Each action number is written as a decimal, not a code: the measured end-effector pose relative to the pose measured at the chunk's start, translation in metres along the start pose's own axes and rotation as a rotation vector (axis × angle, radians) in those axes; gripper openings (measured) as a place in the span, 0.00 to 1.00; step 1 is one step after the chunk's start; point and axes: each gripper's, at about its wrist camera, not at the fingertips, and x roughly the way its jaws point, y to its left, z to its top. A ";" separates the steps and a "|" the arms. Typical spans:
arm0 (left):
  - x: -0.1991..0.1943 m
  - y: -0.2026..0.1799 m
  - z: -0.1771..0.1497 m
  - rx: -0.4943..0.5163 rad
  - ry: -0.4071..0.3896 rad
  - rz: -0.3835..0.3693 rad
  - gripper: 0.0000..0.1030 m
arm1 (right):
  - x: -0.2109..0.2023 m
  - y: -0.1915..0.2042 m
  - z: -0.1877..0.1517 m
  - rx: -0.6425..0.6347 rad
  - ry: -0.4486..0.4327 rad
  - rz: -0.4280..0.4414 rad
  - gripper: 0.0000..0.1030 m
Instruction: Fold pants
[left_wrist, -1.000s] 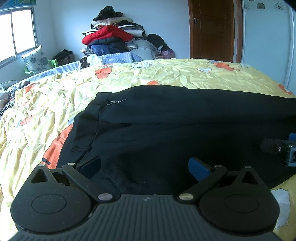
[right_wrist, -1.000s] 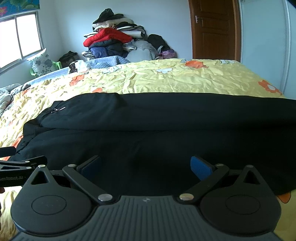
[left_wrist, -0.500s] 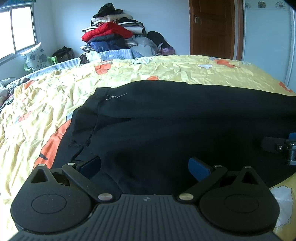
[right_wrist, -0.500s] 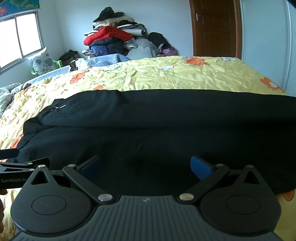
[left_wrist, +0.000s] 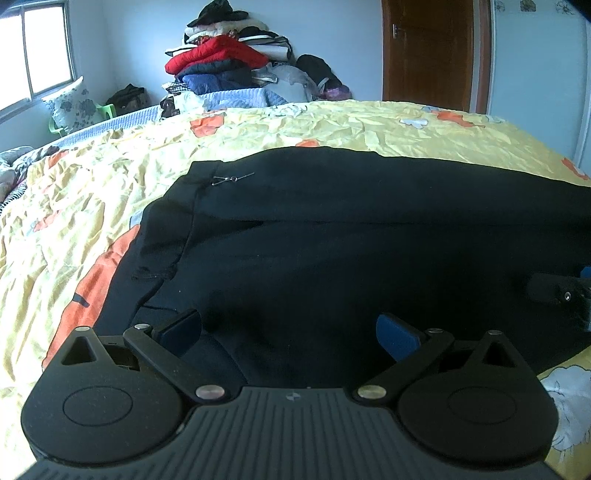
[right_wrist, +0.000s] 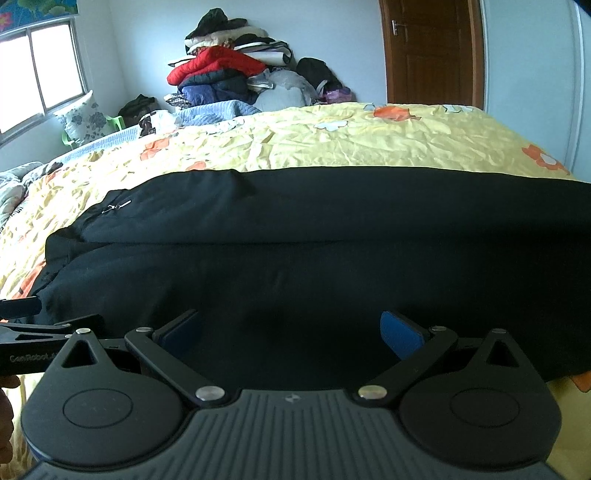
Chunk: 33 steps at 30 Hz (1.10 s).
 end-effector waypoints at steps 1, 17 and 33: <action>0.001 0.000 0.000 0.000 -0.001 0.002 1.00 | 0.000 0.000 0.000 0.000 0.001 0.001 1.00; 0.003 0.003 -0.003 -0.016 -0.005 -0.010 1.00 | 0.004 0.005 -0.004 -0.063 -0.013 0.016 1.00; 0.008 0.009 -0.006 -0.016 -0.127 0.050 1.00 | 0.061 0.049 0.093 -0.528 -0.135 0.248 1.00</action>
